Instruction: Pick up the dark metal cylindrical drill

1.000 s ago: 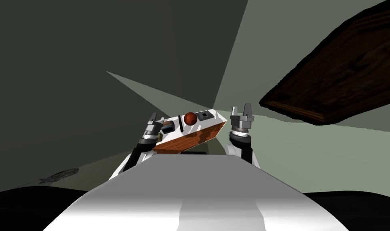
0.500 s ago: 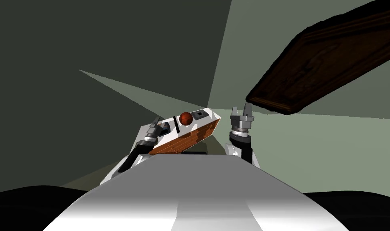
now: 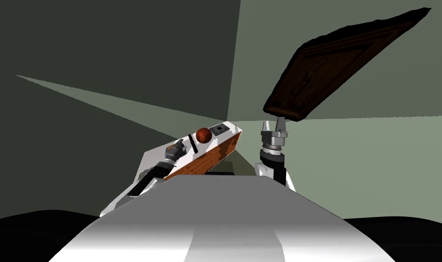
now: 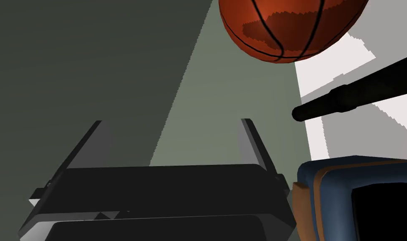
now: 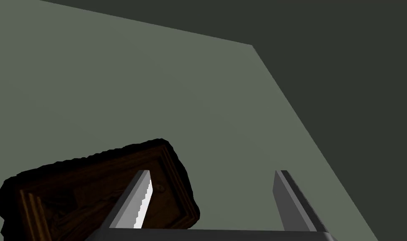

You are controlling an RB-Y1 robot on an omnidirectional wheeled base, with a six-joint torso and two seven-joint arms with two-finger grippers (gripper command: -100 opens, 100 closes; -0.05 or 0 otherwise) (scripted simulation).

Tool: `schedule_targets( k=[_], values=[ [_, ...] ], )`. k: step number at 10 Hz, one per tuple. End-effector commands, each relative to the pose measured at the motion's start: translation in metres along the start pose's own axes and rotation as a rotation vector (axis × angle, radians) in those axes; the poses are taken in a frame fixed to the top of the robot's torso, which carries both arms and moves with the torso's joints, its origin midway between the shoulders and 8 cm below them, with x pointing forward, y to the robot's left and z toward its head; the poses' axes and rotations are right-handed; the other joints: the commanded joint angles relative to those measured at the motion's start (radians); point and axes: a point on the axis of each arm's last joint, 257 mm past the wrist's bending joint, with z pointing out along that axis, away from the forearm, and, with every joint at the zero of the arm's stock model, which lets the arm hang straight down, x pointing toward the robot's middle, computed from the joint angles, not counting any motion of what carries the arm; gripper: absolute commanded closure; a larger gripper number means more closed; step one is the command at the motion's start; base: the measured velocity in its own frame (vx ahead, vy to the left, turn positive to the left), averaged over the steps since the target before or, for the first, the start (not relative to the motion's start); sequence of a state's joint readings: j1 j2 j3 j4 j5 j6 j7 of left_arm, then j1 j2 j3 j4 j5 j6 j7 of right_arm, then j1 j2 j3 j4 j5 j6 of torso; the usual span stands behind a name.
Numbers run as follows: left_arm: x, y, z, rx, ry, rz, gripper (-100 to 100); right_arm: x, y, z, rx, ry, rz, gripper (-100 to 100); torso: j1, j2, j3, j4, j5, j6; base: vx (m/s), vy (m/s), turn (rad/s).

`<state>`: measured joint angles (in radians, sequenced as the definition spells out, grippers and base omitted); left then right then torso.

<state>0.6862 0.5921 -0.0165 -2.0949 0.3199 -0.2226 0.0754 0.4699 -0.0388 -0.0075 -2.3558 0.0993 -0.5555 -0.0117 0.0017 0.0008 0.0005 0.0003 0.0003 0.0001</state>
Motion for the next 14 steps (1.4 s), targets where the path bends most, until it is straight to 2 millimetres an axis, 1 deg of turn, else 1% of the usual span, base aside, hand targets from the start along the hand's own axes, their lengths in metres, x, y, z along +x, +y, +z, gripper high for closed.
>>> schedule_targets(
  k=[1,2,3,4,5,7,8,9,10,11,12,13,14],
  values=[
    [-0.003,0.019,-0.003,-0.057,0.007,-0.001,-100,0.000,0.000,0.000,0.000,0.000,0.000,0,0.000,0.000,0.000,0.000,0.000,0.000,-0.014,0.008,-0.165],
    [-0.009,0.043,-0.010,-0.136,0.014,-0.003,-100,0.000,0.000,0.000,0.000,0.000,0.000,0,0.000,0.000,0.000,0.000,0.000,-0.001,-0.009,0.000,-0.279],
    [-0.009,0.043,-0.010,-0.136,0.014,-0.003,-100,0.000,0.000,0.000,0.000,0.000,0.000,0,0.000,0.000,0.000,0.000,0.000,0.000,-0.008,0.008,-0.146],
    [-0.015,0.065,-0.019,-0.211,0.019,-0.002,-100,0.000,0.000,0.000,0.000,0.000,0.000,0,0.000,-0.001,0.000,0.000,0.000,-0.001,-0.005,0.004,-0.239],
    [-0.015,0.067,-0.019,-0.217,0.019,-0.002,-100,0.000,0.000,0.000,0.000,0.000,0.000,0,0.000,-0.001,0.000,0.000,0.000,0.000,-0.004,0.007,-0.191],
    [-0.028,0.111,-0.041,-0.365,0.022,-0.001,-100,0.000,0.000,0.000,0.000,0.000,0.000,0,0.000,-0.001,-0.001,0.000,0.000,0.000,0.001,0.005,-0.380],
    [-0.030,0.114,-0.042,-0.379,0.024,0.006,-100,0.000,0.000,0.000,0.000,0.000,0.000,0,0.001,-0.001,-0.001,0.000,0.000,0.000,0.002,0.015,-0.161],
    [-0.037,0.133,-0.054,-0.450,0.025,0.012,-100,0.000,0.000,0.000,0.000,0.000,0.000,0,0.001,-0.002,-0.001,0.000,0.000,-0.001,0.006,0.010,-0.268],
    [-0.038,0.136,-0.056,-0.460,0.024,0.013,-100,0.000,0.000,0.000,0.000,0.000,0.000,0,0.001,-0.002,-0.001,0.000,0.000,-0.001,0.007,0.012,-0.150],
    [-0.047,0.157,-0.071,-0.540,0.022,0.022,-100,0.000,0.000,0.000,0.000,0.000,0.000,0,0.001,-0.002,-0.001,0.000,0.000,-0.002,0.011,0.007,-0.238],
    [-0.054,0.175,-0.085,-0.607,0.016,0.023,-100,0.000,0.000,0.000,0.000,0.000,0.000,0,0.000,-0.002,-0.001,0.000,0.000,-0.001,0.018,0.013,-0.473],
    [-0.056,0.176,-0.087,-0.619,0.020,0.033,-100,0.000,0.000,0.000,0.000,0.000,0.000,0,0.001,-0.003,-0.002,-0.001,0.000,0.000,0.014,0.022,-0.178],
    [-0.067,0.194,-0.104,-0.696,0.016,0.047,-100,0.000,0.000,0.000,0.000,0.000,0.000,0,0.001,-0.003,-0.002,-0.001,0.000,-0.002,0.023,0.014,-0.312]
  ],
)
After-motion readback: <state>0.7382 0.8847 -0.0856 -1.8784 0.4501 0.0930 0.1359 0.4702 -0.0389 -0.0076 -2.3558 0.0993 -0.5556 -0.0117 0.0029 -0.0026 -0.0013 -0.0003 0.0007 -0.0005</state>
